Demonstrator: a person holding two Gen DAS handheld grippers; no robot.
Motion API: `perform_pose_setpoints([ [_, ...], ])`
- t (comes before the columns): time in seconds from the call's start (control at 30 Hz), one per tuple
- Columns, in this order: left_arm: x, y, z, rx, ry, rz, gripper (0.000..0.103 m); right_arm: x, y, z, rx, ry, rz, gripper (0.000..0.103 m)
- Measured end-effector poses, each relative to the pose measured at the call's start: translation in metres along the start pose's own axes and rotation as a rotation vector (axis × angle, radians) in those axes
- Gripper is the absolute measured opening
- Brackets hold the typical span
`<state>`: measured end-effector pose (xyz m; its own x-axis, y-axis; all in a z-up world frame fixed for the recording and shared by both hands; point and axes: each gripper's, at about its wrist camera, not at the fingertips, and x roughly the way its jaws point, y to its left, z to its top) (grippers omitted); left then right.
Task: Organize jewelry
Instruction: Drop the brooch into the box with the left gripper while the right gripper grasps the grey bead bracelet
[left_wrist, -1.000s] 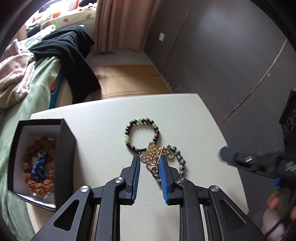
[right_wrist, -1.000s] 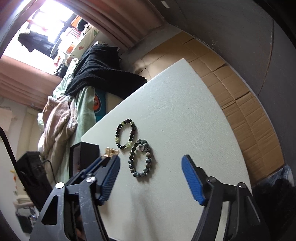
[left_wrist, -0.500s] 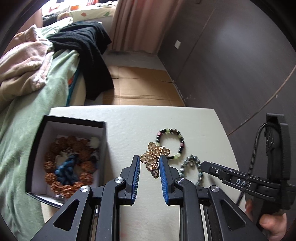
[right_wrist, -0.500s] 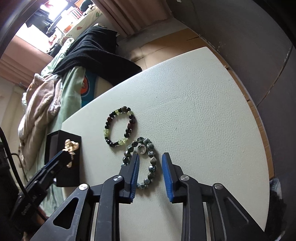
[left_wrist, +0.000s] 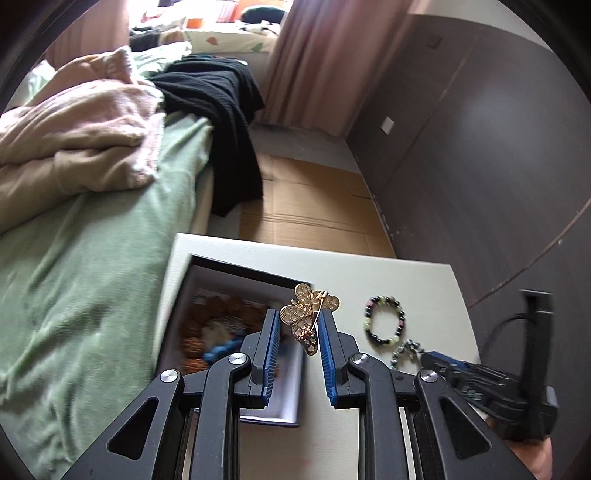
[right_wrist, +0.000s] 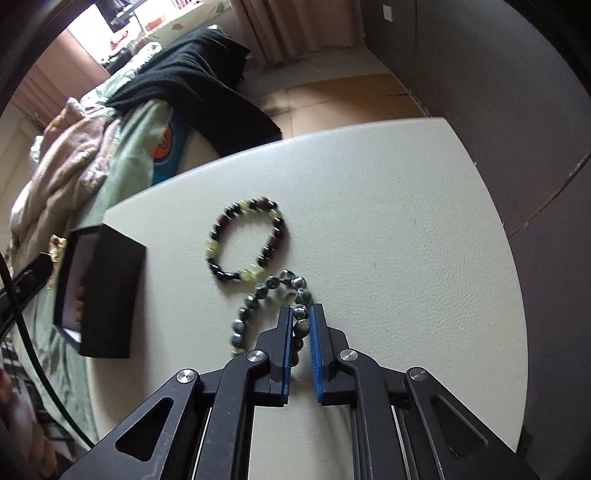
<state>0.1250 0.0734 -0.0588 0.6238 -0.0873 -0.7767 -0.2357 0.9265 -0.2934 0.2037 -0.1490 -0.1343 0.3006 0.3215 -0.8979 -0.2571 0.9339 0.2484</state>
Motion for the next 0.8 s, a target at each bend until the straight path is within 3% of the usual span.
perform_pose_setpoints([
  [0.2, 0.001, 0.025, 0.001, -0.083, 0.02, 0.012, 0.022, -0.033, 0.011, 0.0, 0.0, -0.105, 0.174, 0.011],
  [0.3, 0.002, 0.032, 0.004, -0.112, 0.04, -0.029, 0.025, -0.041, 0.02, -0.003, -0.011, -0.138, 0.223, 0.011],
  [0.43, 0.0, 0.045, 0.006, -0.167, 0.038, -0.005, 0.063, -0.048, 0.04, -0.004, -0.017, -0.162, 0.277, 0.011],
  [0.47, -0.004, 0.048, 0.007, -0.181, 0.02, -0.008, 0.065, -0.05, 0.043, -0.005, -0.017, -0.169, 0.294, 0.011],
  [0.8, -0.02, 0.064, 0.011, -0.234, -0.019, -0.02, 0.065, -0.075, 0.077, -0.002, -0.017, -0.277, 0.459, 0.011],
])
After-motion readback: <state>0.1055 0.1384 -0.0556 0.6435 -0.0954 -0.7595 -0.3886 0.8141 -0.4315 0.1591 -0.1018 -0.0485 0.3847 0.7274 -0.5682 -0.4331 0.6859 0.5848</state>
